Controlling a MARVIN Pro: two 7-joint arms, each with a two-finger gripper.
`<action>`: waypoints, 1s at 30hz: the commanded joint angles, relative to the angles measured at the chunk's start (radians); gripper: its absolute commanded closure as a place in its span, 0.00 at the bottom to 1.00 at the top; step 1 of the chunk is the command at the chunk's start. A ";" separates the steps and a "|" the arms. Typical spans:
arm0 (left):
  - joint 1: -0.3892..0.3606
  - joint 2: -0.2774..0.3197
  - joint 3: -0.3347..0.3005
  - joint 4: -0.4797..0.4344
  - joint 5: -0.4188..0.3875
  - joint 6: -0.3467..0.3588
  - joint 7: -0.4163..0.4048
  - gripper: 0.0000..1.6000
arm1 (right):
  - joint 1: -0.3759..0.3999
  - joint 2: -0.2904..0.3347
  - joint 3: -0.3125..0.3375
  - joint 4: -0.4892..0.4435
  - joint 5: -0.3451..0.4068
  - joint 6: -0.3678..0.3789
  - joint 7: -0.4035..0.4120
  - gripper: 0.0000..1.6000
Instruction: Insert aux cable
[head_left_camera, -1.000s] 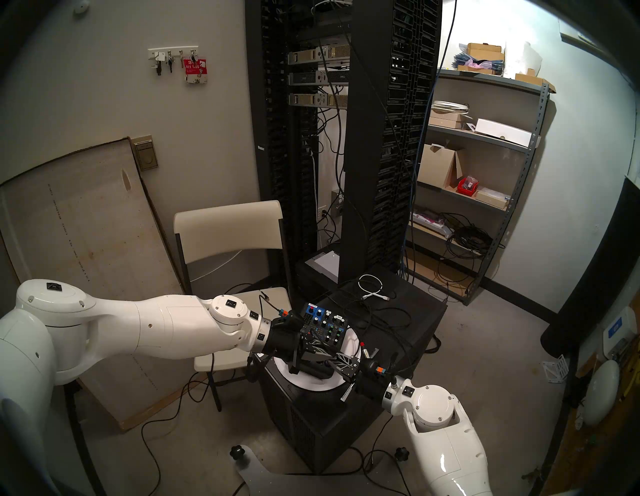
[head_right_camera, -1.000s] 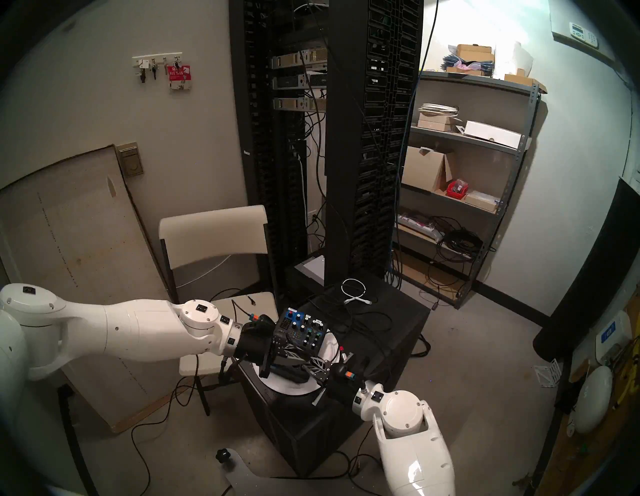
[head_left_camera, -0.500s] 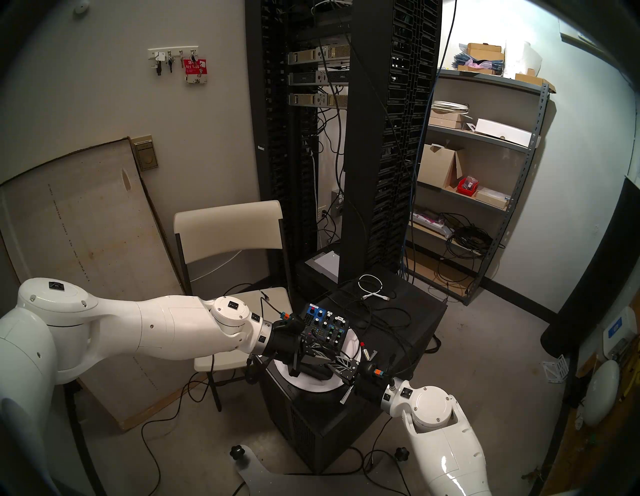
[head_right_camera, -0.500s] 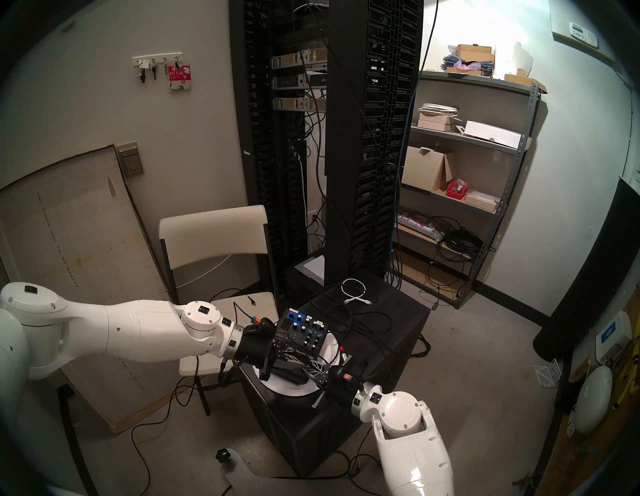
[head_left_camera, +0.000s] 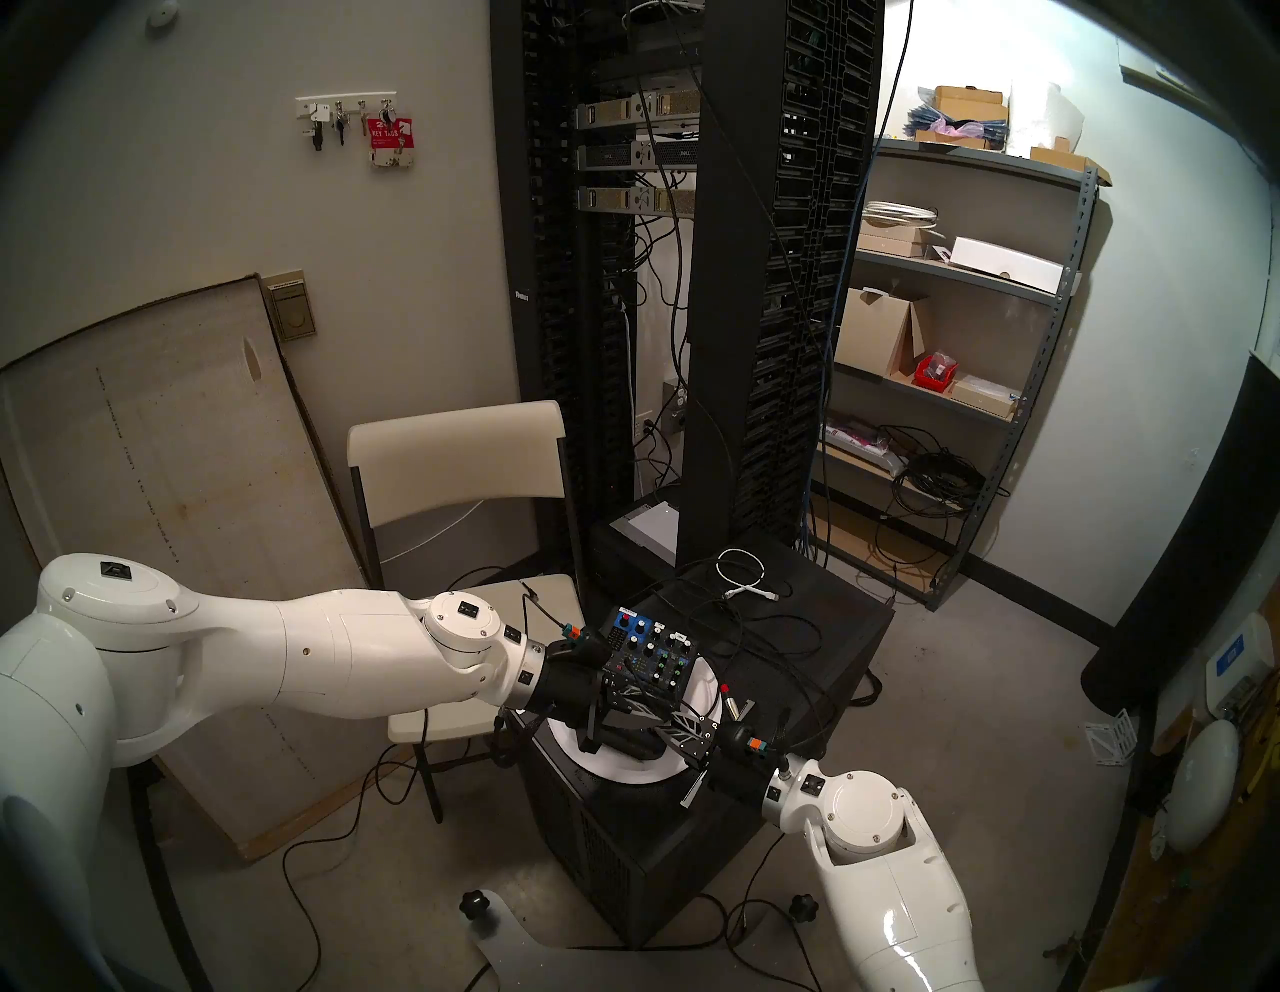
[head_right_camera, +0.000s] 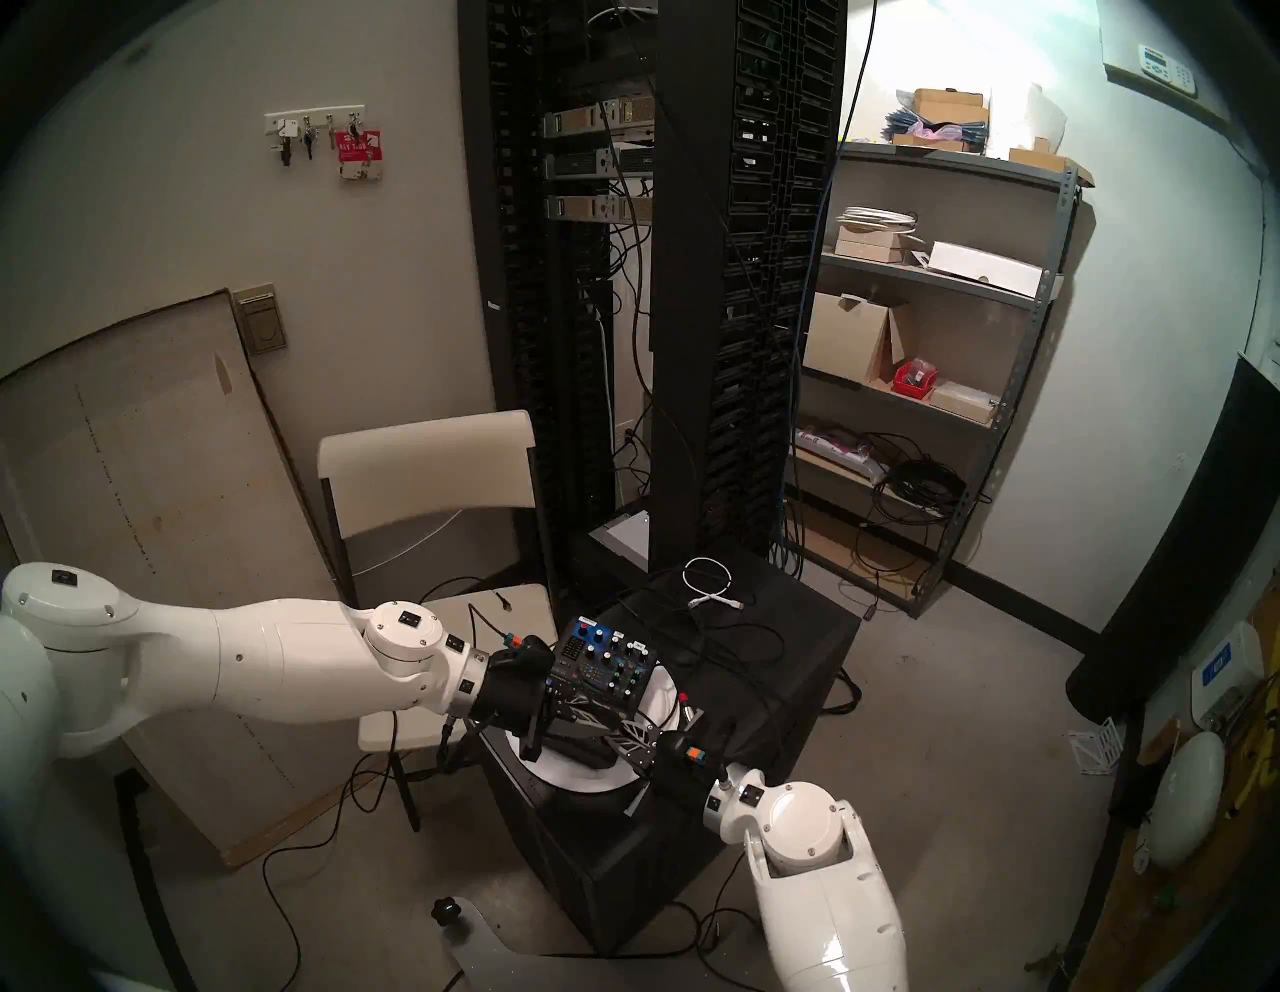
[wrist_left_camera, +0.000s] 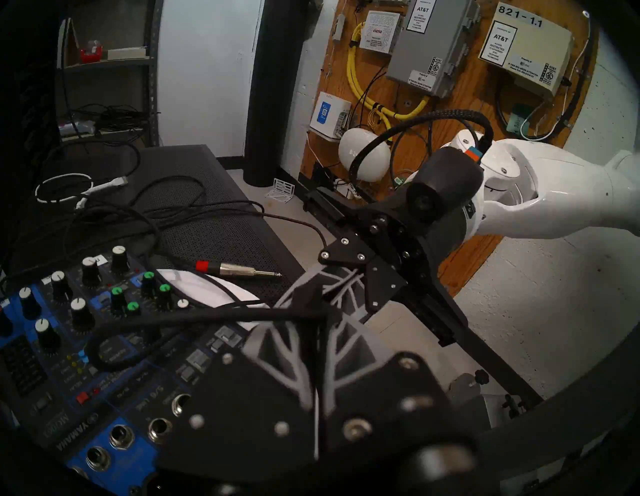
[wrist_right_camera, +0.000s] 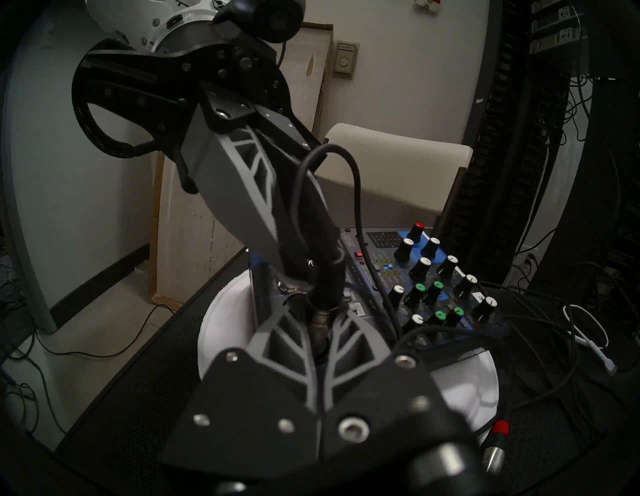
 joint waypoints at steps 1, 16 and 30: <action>0.017 0.013 0.017 0.005 -0.004 0.016 -0.004 0.81 | 0.002 -0.009 -0.003 -0.003 0.005 0.005 0.001 1.00; 0.005 0.038 0.022 -0.029 -0.005 0.019 -0.002 0.54 | 0.006 -0.009 -0.003 -0.002 0.007 0.006 0.001 1.00; -0.004 0.094 0.032 -0.077 -0.007 0.021 0.009 0.20 | 0.010 -0.009 -0.002 0.001 0.007 0.006 -0.002 1.00</action>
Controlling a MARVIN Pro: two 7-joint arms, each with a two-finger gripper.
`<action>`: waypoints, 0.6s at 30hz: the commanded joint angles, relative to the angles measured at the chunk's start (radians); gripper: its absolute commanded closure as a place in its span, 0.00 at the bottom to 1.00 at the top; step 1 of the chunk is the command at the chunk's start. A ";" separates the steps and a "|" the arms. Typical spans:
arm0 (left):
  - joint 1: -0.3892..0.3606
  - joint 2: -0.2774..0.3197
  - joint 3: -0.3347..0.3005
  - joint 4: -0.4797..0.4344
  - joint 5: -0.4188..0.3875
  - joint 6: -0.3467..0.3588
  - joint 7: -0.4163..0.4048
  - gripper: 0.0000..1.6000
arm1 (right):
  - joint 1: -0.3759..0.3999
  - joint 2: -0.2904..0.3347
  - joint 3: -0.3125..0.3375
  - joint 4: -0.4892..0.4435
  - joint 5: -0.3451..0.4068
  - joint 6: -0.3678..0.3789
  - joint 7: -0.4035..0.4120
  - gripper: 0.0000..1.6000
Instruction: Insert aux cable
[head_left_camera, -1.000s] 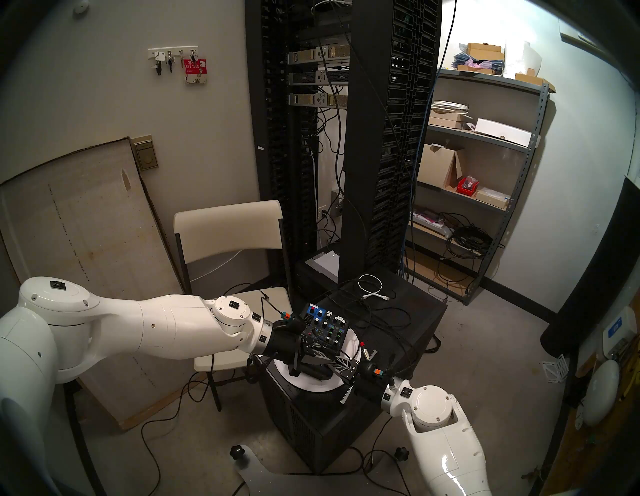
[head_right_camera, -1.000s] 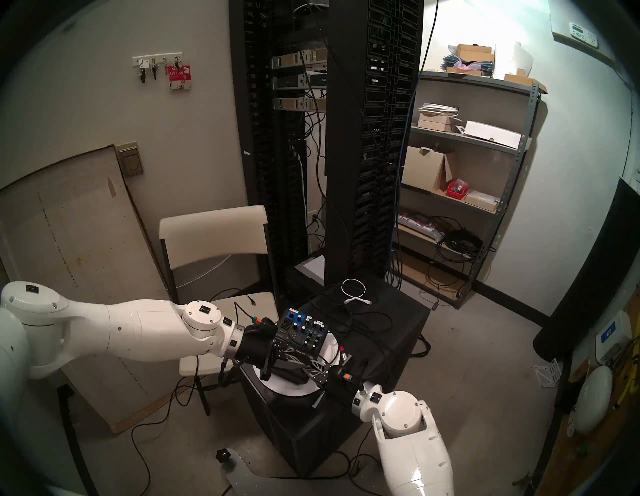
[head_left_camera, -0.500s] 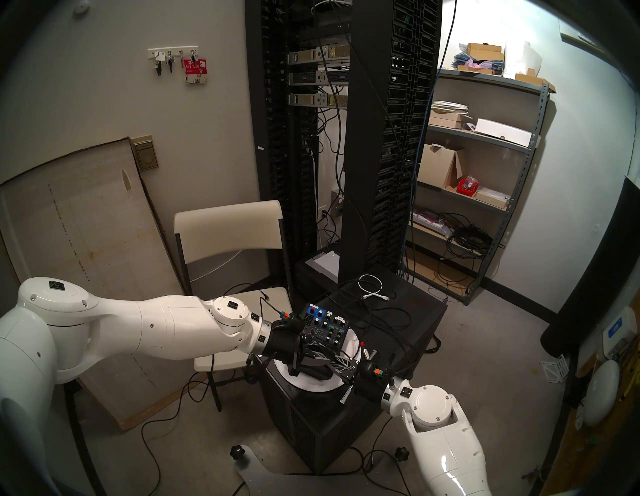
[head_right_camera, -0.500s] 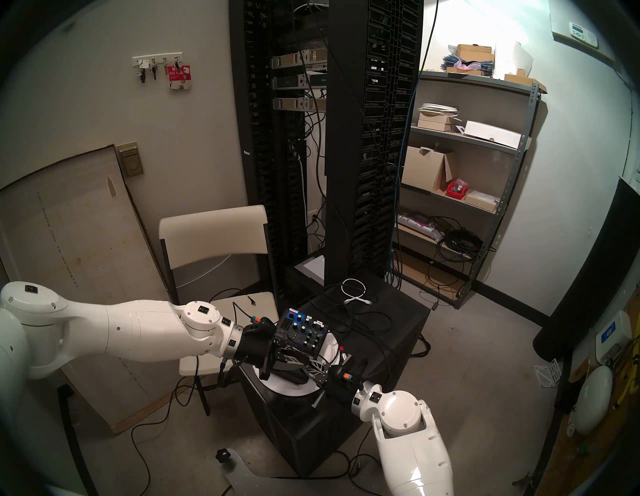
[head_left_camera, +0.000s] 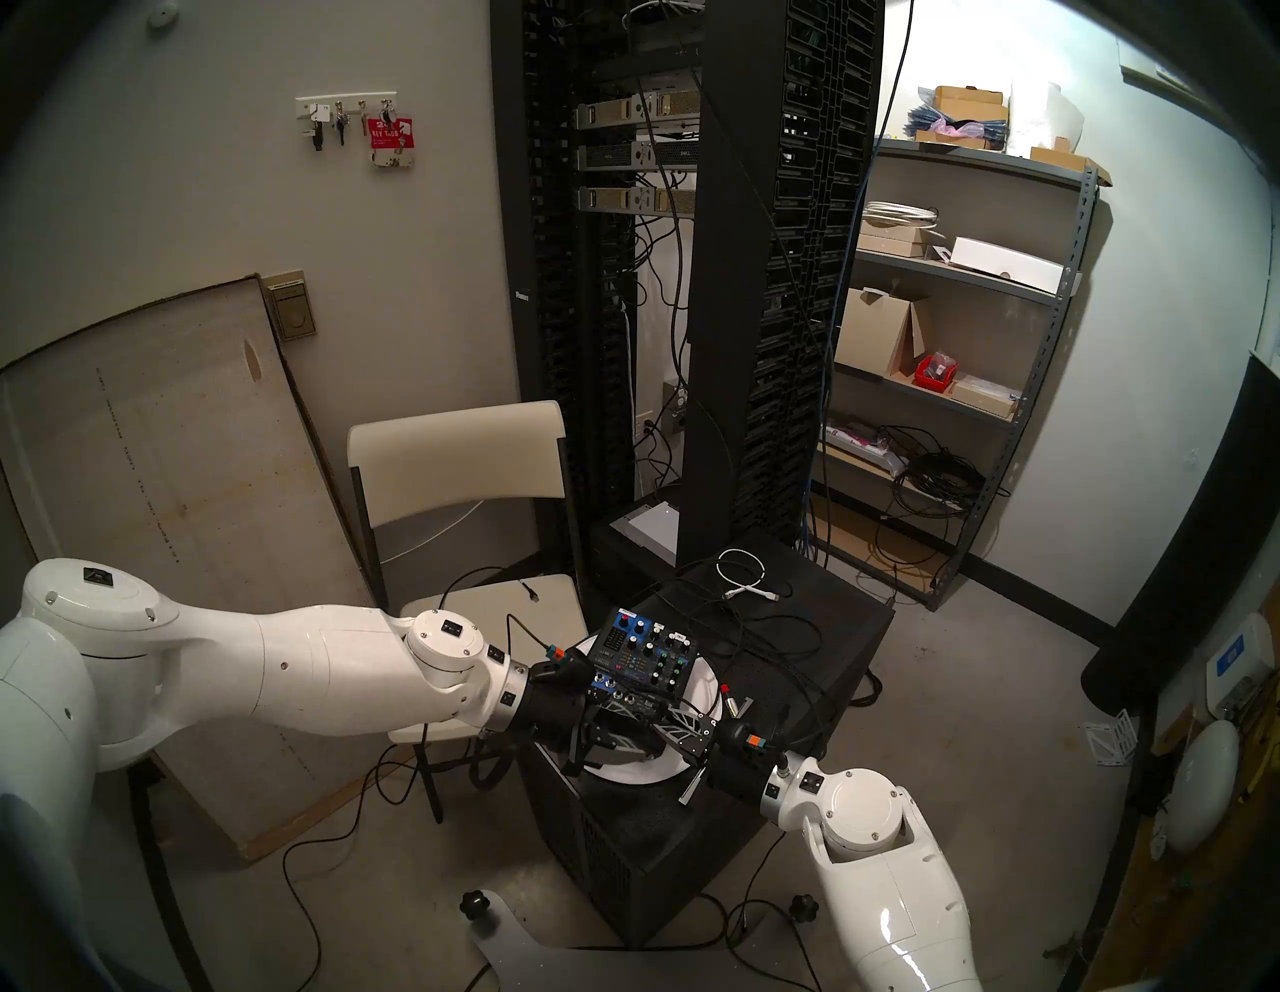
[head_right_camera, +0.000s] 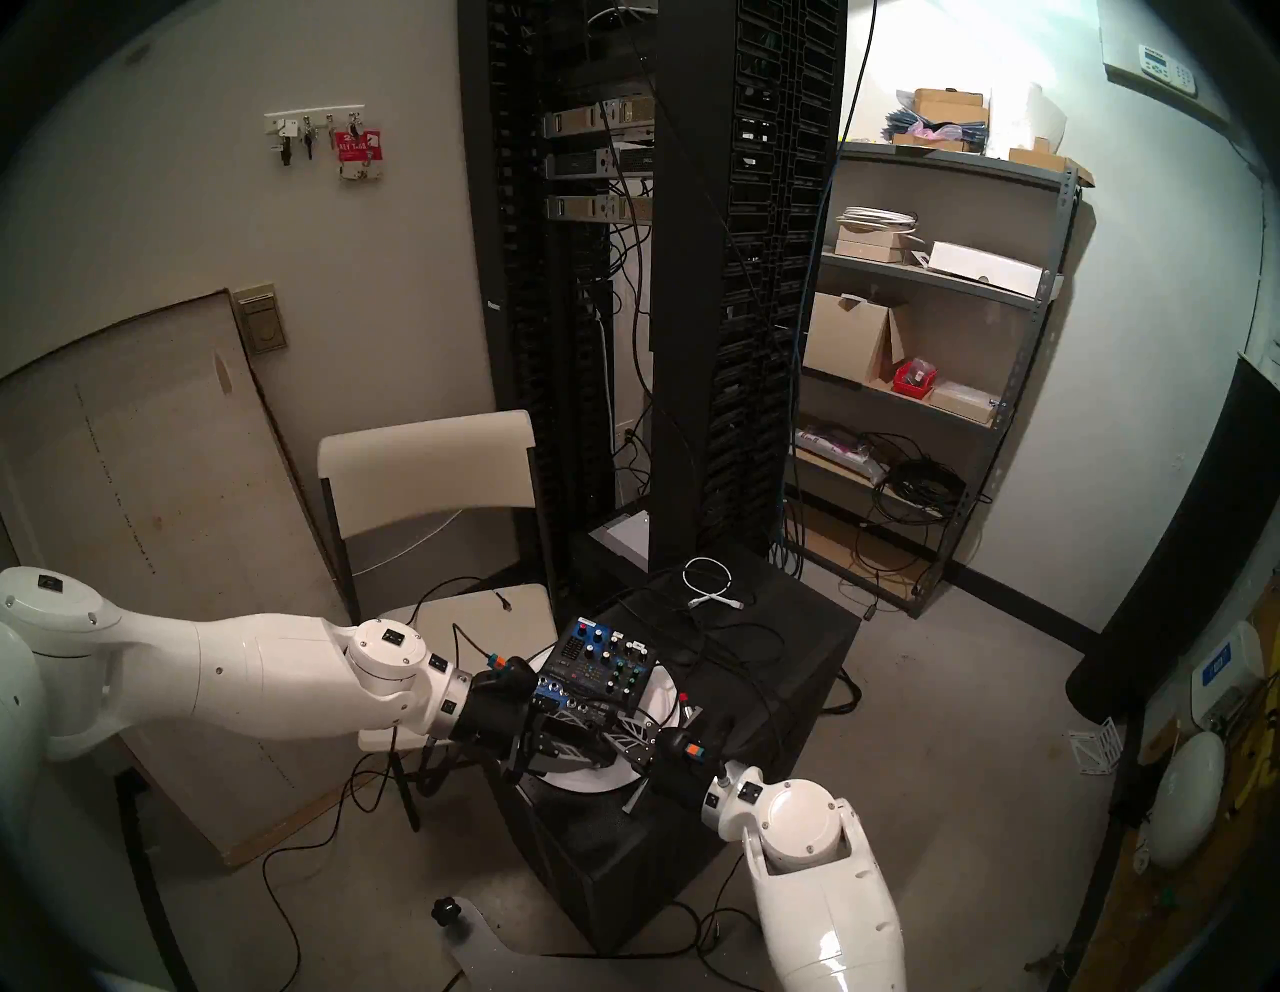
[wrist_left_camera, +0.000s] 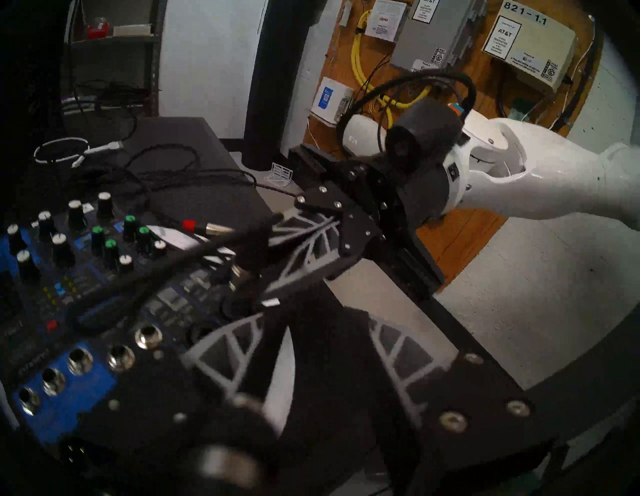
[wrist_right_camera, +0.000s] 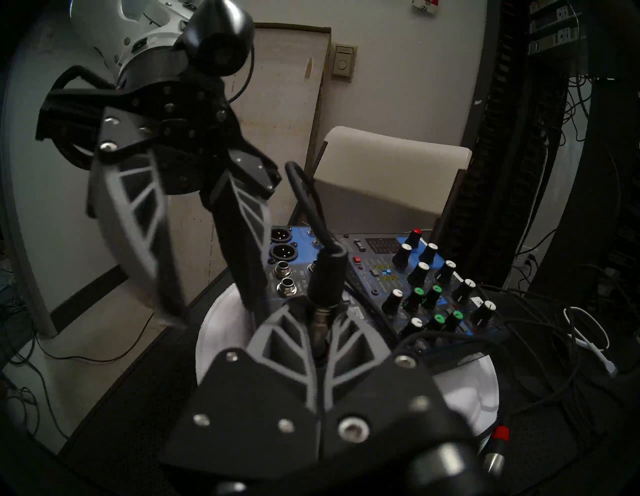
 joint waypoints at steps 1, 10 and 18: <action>-0.015 0.026 -0.014 -0.015 -0.012 -0.005 -0.003 0.22 | 0.004 -0.004 -0.001 -0.001 0.000 0.001 -0.003 1.00; -0.033 0.076 -0.013 -0.063 -0.001 -0.008 0.001 0.19 | 0.002 -0.003 -0.001 -0.004 0.001 0.002 -0.002 1.00; -0.091 0.176 -0.015 -0.189 0.039 -0.005 0.019 0.18 | 0.001 -0.003 -0.001 -0.005 0.000 0.003 -0.001 1.00</action>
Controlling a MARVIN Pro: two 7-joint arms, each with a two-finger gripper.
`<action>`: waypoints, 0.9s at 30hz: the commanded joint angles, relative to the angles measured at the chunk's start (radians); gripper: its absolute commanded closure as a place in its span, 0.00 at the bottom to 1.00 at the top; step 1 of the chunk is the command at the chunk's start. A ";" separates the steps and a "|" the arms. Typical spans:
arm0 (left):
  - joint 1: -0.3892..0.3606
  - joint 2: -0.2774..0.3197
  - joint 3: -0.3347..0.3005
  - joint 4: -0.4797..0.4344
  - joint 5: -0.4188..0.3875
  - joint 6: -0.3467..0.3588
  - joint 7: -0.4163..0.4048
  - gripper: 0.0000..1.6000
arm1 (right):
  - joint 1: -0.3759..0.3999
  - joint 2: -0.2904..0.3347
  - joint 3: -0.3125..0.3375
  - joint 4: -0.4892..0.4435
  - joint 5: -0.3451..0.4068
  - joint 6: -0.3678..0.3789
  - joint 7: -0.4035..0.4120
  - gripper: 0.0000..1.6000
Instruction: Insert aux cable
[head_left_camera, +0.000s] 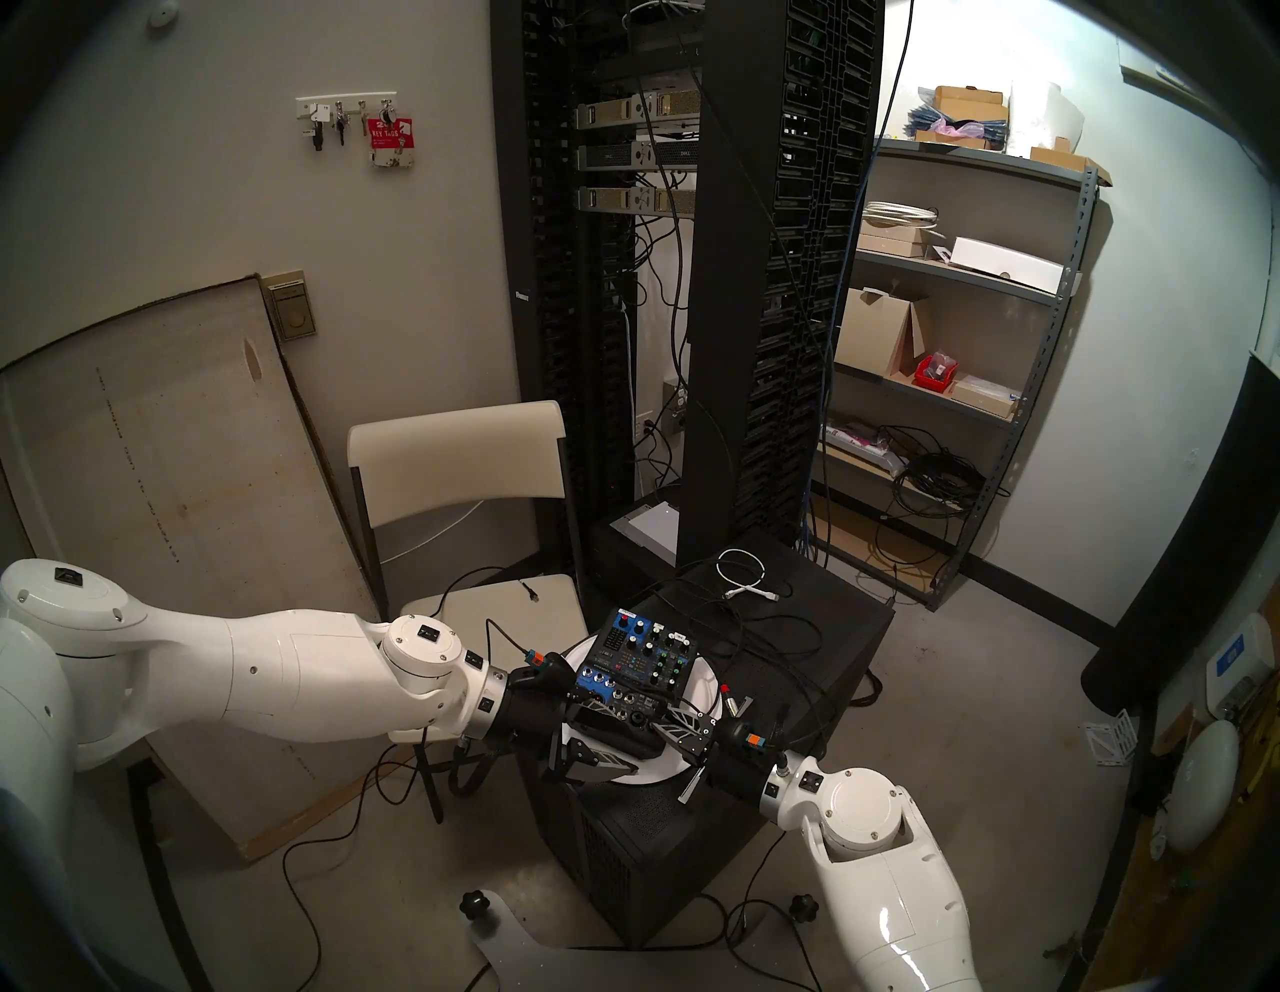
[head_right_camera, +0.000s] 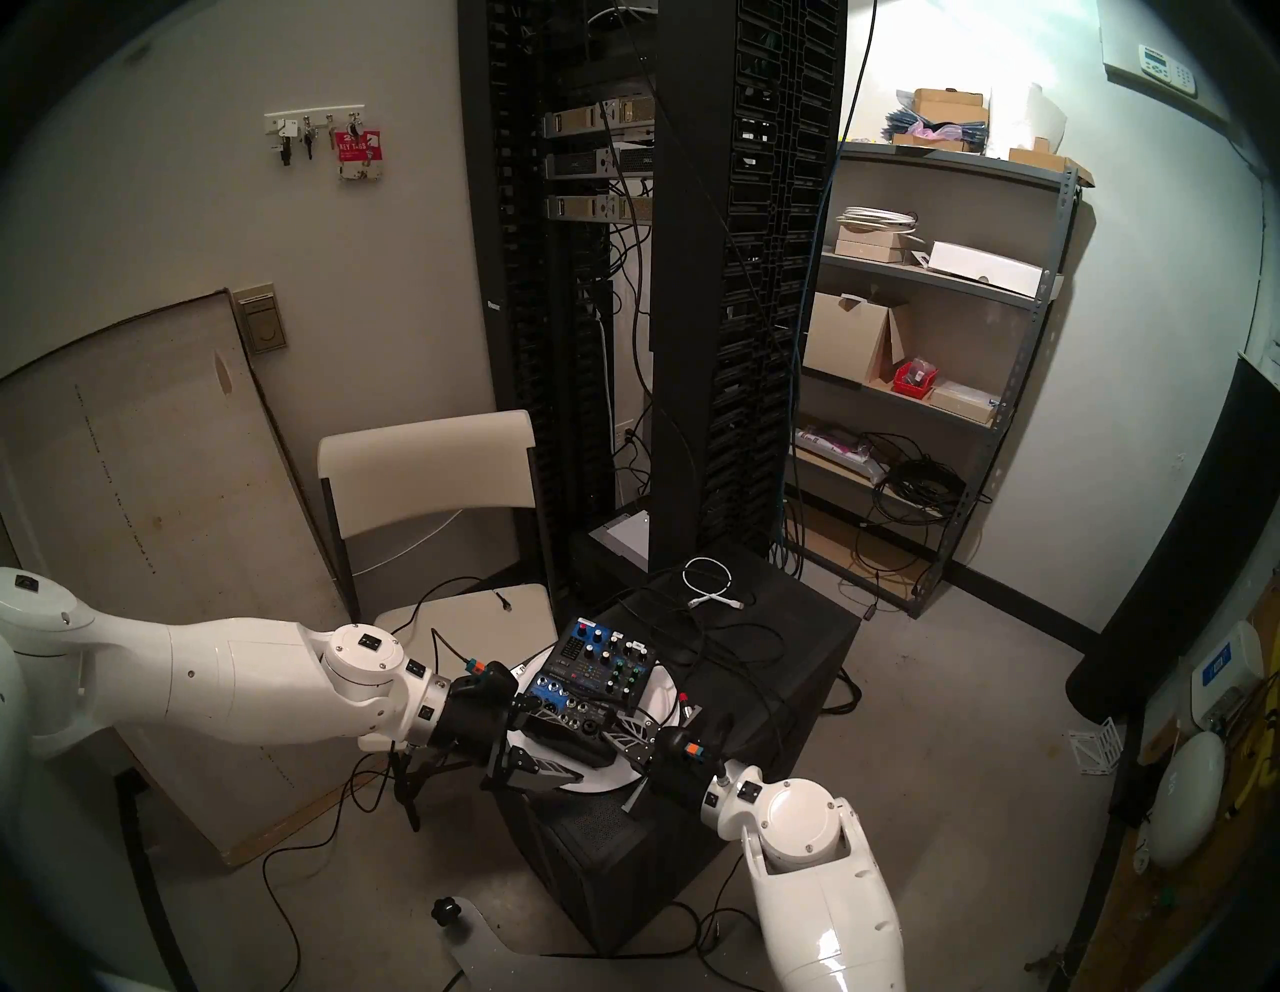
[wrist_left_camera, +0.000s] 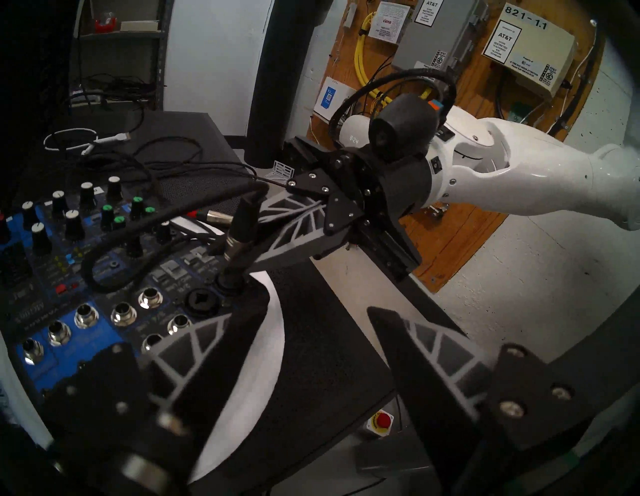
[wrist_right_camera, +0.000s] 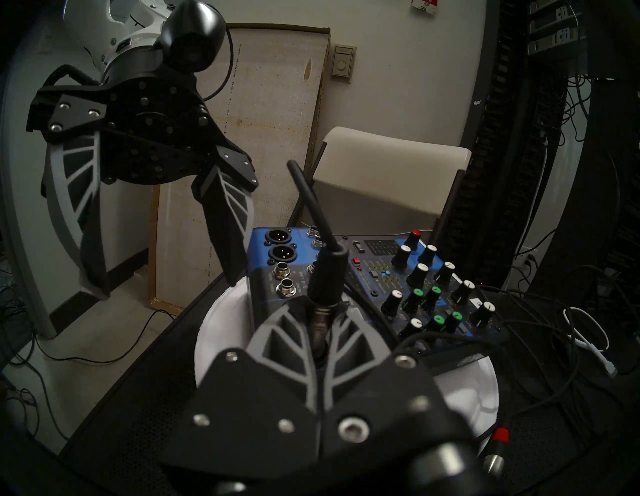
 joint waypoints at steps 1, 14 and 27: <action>-0.073 0.098 -0.014 -0.106 0.030 0.005 0.013 0.18 | 0.000 -0.002 -0.001 -0.005 0.000 0.002 0.000 1.00; -0.160 0.262 -0.017 -0.267 0.099 0.063 0.039 0.16 | 0.005 -0.002 -0.003 -0.003 -0.001 0.000 -0.001 1.00; -0.192 0.314 -0.051 -0.310 0.158 0.060 0.110 0.13 | 0.009 -0.006 -0.005 -0.003 -0.003 0.001 -0.005 1.00</action>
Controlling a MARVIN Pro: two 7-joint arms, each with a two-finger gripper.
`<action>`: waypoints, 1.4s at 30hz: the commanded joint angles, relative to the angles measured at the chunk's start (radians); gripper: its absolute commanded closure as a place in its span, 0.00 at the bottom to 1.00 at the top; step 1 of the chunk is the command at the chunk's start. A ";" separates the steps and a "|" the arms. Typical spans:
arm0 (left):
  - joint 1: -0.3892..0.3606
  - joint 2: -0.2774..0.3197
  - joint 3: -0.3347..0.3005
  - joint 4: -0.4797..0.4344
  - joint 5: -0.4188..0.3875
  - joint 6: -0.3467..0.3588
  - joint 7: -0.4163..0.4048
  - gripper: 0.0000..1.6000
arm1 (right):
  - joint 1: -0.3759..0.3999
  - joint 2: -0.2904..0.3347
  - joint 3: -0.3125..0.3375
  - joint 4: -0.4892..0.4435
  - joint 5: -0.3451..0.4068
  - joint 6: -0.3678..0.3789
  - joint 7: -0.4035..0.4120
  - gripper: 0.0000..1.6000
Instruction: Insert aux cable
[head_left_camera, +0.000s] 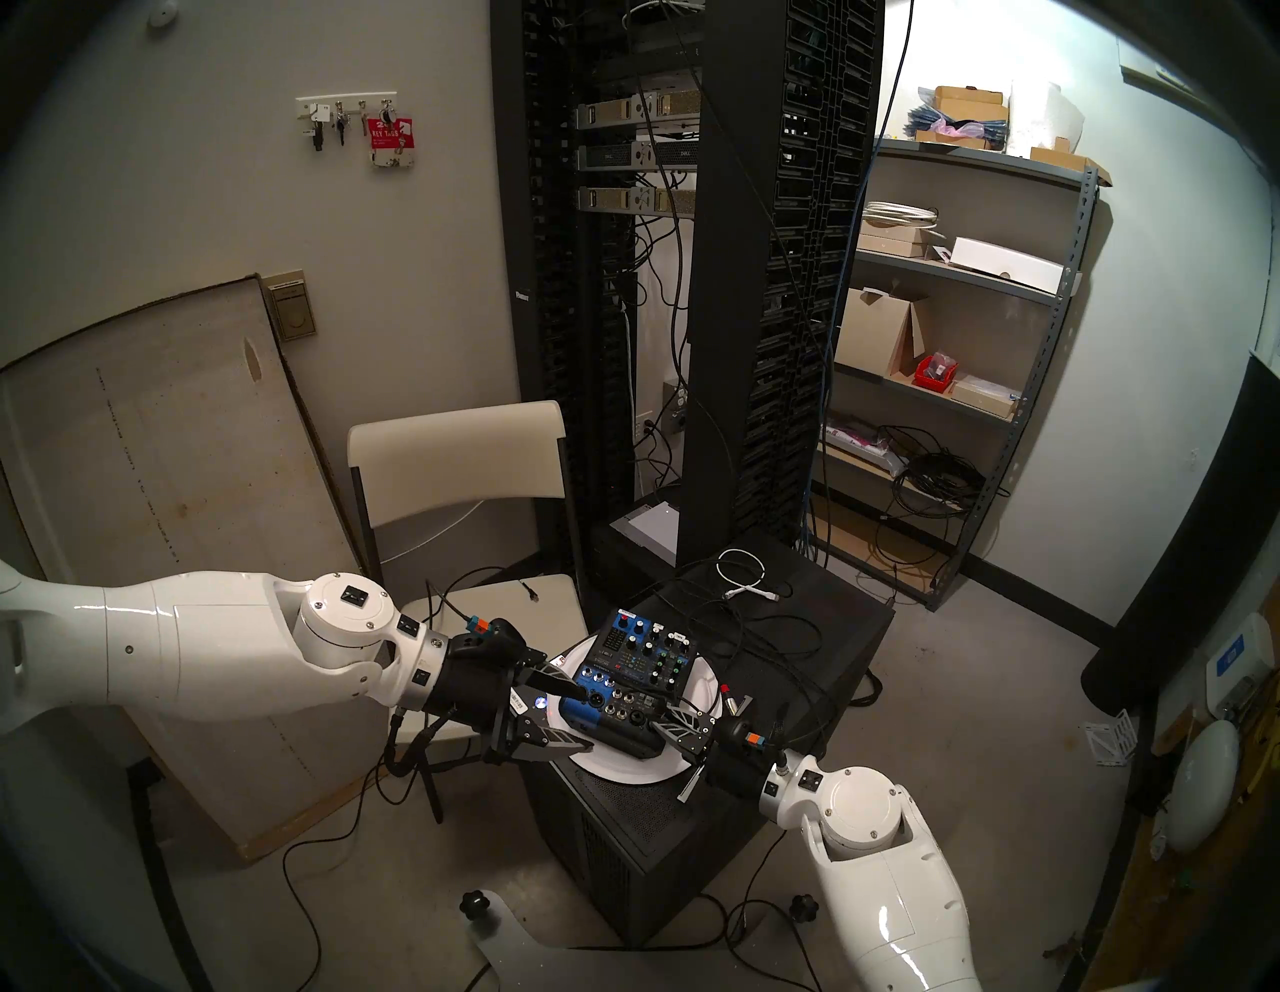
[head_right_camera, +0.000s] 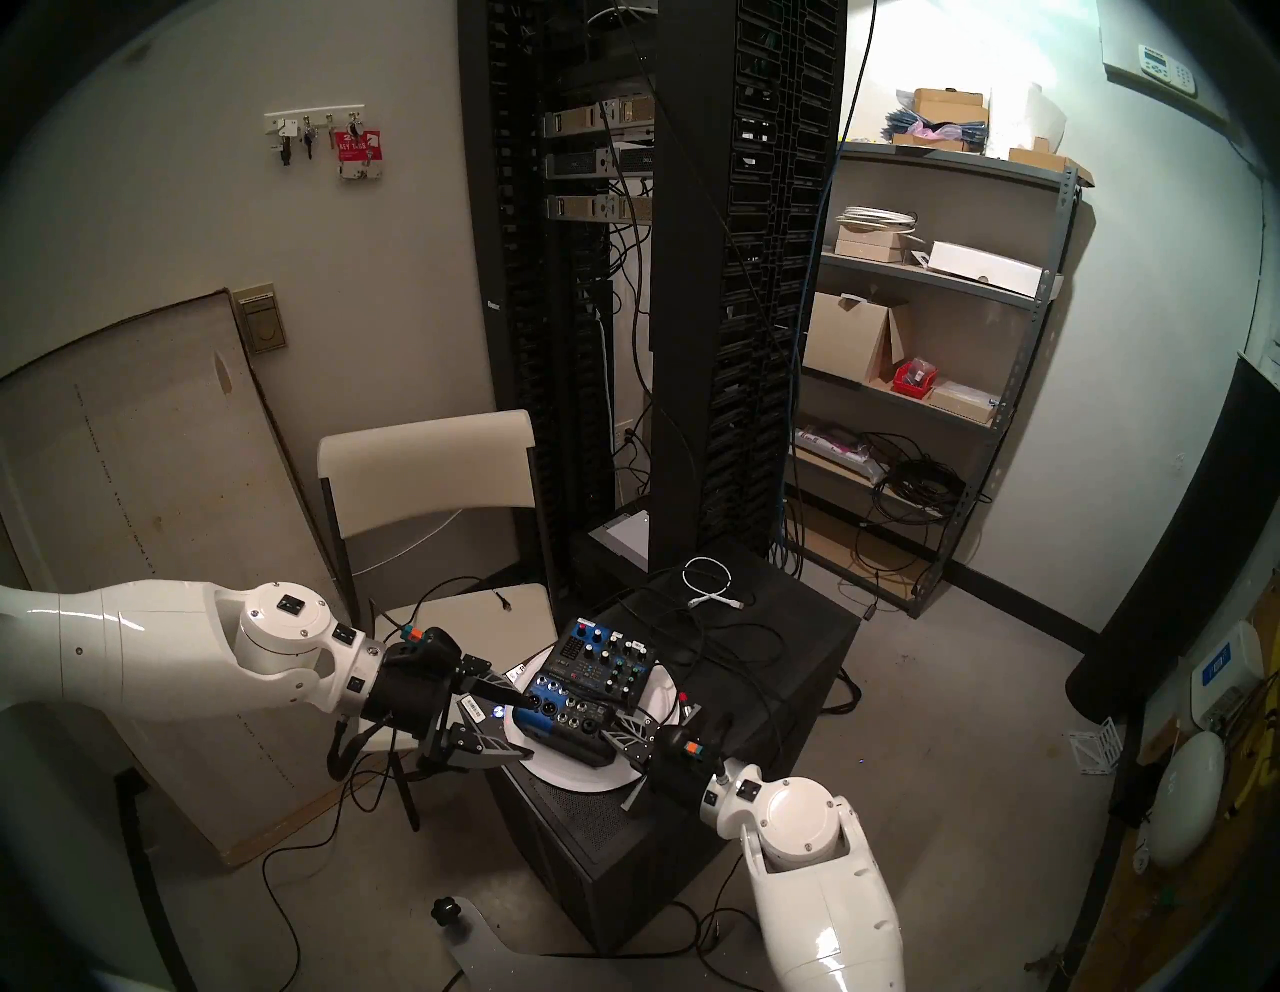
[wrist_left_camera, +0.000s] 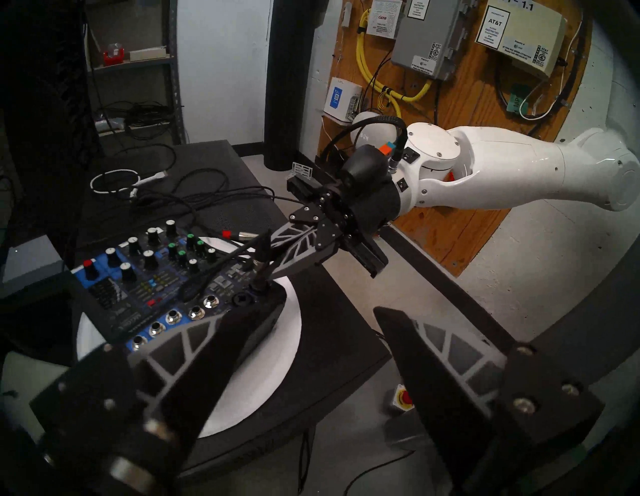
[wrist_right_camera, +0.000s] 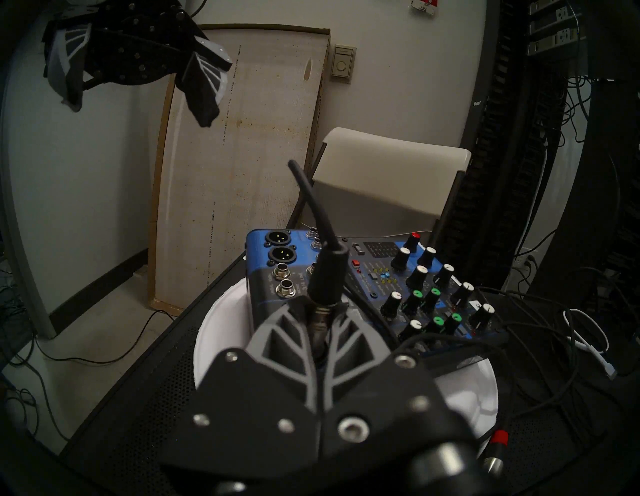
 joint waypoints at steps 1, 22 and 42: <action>-0.038 0.032 -0.035 -0.026 0.023 -0.032 0.042 0.14 | 0.006 -0.006 -0.003 -0.003 -0.003 0.000 -0.005 1.00; -0.026 -0.007 -0.040 0.002 0.020 -0.038 0.065 0.12 | 0.003 -0.001 0.000 -0.014 0.011 0.014 0.002 1.00; -0.031 -0.014 -0.027 0.007 0.025 -0.022 0.067 0.10 | -0.019 -0.009 0.022 -0.079 0.051 0.029 0.036 0.35</action>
